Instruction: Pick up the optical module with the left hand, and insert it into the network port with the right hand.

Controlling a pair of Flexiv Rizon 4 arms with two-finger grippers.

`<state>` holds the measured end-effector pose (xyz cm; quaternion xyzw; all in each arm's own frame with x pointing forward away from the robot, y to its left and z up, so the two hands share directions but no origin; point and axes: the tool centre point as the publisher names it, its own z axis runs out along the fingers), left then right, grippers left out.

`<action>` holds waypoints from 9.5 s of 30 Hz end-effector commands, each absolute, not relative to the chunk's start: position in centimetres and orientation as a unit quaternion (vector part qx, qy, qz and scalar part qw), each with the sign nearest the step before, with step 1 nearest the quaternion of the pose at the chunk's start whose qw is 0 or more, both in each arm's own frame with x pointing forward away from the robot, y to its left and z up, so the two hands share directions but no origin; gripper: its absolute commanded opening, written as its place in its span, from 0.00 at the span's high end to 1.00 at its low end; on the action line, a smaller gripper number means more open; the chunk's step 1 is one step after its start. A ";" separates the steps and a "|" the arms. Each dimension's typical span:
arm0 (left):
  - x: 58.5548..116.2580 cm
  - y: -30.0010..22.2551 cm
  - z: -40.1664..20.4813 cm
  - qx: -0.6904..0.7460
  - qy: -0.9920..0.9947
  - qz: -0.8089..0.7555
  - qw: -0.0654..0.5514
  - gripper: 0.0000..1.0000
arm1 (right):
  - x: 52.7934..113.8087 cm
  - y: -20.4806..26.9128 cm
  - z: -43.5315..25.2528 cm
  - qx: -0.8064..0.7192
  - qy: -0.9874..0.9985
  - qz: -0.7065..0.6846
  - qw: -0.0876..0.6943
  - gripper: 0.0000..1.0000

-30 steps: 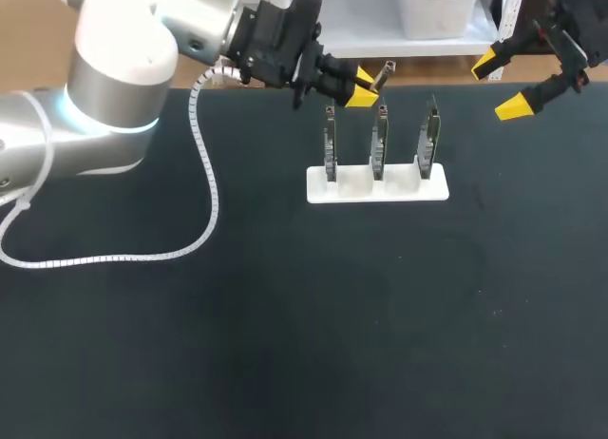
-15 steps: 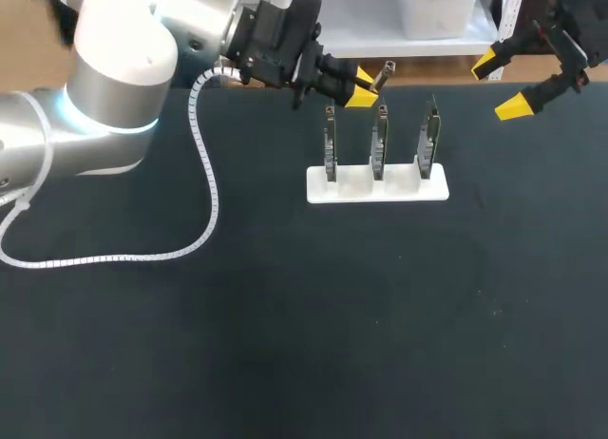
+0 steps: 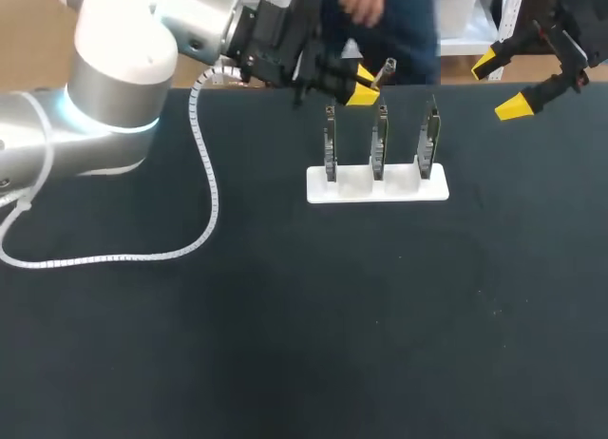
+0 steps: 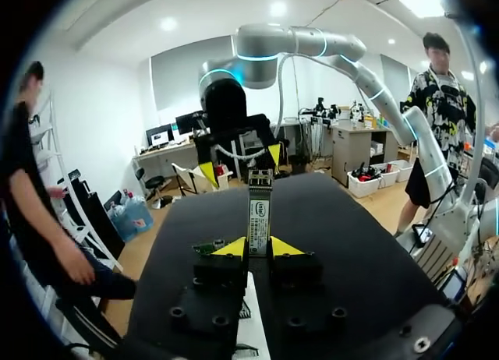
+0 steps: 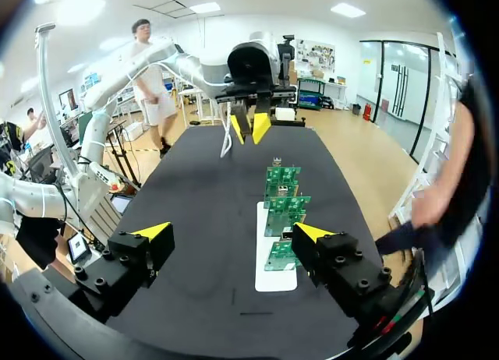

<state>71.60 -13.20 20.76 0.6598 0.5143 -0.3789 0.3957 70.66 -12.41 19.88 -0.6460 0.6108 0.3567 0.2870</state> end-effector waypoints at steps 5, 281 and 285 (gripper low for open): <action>70.2 -13.5 22.1 0.629 0.505 -0.379 0.454 1.00 | 70.6 -12.4 19.9 -0.646 0.611 0.356 0.288 0.00; 74.1 -22.5 18.4 0.563 0.486 -0.445 0.499 1.00 | 72.2 -6.8 23.5 -0.620 0.557 0.391 0.390 0.00; 74.1 -22.5 18.4 0.563 0.486 -0.445 0.499 1.00 | 72.2 -6.8 23.5 -0.620 0.557 0.391 0.390 0.00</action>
